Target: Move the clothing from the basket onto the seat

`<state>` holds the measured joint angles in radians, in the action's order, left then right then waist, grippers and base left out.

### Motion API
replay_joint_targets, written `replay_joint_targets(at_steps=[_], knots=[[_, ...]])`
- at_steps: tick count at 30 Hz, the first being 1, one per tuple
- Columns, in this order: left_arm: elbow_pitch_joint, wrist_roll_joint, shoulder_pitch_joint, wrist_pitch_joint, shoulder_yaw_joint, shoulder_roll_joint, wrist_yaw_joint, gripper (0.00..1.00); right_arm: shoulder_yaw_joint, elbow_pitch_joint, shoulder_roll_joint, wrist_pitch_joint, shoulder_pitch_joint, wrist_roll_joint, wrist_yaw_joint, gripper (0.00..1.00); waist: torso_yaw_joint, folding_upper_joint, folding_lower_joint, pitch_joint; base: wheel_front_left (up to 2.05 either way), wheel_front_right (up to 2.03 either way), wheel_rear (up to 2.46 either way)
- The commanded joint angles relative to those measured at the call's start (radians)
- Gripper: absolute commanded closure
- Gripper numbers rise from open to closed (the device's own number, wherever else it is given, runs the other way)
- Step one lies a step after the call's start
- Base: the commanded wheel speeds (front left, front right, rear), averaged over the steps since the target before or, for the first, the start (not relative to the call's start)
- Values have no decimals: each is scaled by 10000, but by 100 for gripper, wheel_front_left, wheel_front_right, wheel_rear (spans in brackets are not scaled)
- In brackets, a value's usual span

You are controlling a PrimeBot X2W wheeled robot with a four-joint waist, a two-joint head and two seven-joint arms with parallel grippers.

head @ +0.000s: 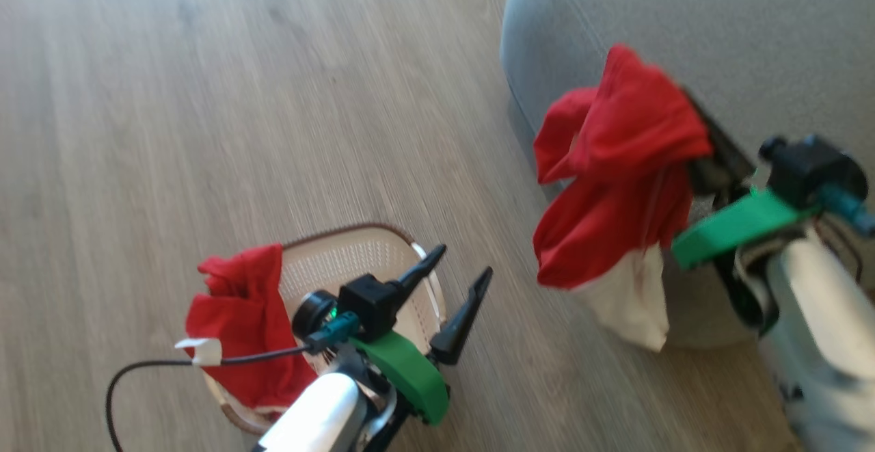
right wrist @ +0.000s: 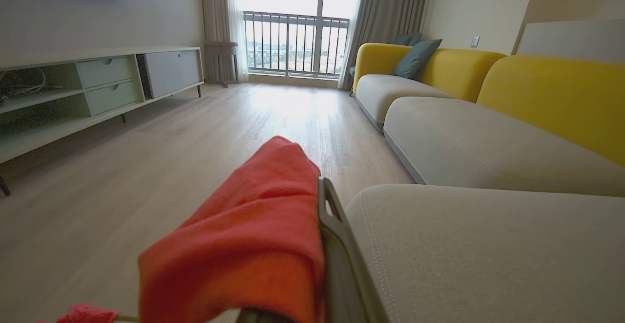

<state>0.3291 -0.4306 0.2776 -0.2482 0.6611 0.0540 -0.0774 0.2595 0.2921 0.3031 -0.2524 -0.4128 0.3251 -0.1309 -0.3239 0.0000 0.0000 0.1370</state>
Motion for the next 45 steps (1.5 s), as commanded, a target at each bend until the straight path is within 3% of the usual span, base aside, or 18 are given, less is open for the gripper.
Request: replay_joint_targets(at_steps=[1,8,12,14,24,29,32,40,41,42,43,44,45], knots=[[-222,108,438,-135,-419,-37,-45,0,-109,-199,-46,-94,-696,-40,2,100,-128,0,0,414,0,0,0],[-247,499,891,-135,-820,102,-199,0,-1288,981,-979,-94,-2873,-134,2,100,54,0,0,2142,0,0,0],[-318,670,1178,-135,-1030,321,-256,0,-2482,1540,-1104,-94,-4564,-477,2,100,271,0,0,3084,0,0,0],[-359,771,1258,-135,-1191,518,-274,0,-3730,1893,-998,-94,-5944,-811,2,100,459,0,0,3648,0,0,0],[-555,1064,979,-135,-1089,859,-333,0,-7375,3615,111,-24,-10043,-2644,2,100,1103,0,0,5112,0,0,0],[-1043,1051,910,-130,-1339,1156,-226,0,-9081,3976,705,122,-10820,-3632,2,100,1267,0,0,6308,0,0,0],[-1256,1048,935,-96,-1518,1373,-126,0,-9644,4151,712,164,-10759,-4123,2,100,1270,0,0,6812,0,0,0],[-1799,967,984,-6,-1973,1880,120,0,-11145,4828,-293,-47,-9940,-5897,2,100,1296,0,0,7827,0,0,0],[-1811,944,955,-10,-1997,1894,139,0,-11226,4858,-410,-64,-9917,-6047,2,96,1259,0,0,7791,0,0,0],[-1814,913,925,-16,-2018,1891,157,0,-11304,4890,-520,-76,-9883,-6173,2,79,1222,0,0,7725,0,0,0],[-1804,881,898,-21,-2037,1883,171,0,-11316,4899,-614,-82,-9834,-6315,2,58,1173,0,0,7628,0,0,0],[-1790,854,879,-30,-2055,1871,180,0,-11260,4848,-686,-85,-9771,-6467,2,12,1116,0,0,7501,0,0,0],[-1778,827,871,-38,-2069,1850,183,0,-11174,4822,-735,-87,-9695,-6615,2,0,1066,0,0,7367,0,0,0]])
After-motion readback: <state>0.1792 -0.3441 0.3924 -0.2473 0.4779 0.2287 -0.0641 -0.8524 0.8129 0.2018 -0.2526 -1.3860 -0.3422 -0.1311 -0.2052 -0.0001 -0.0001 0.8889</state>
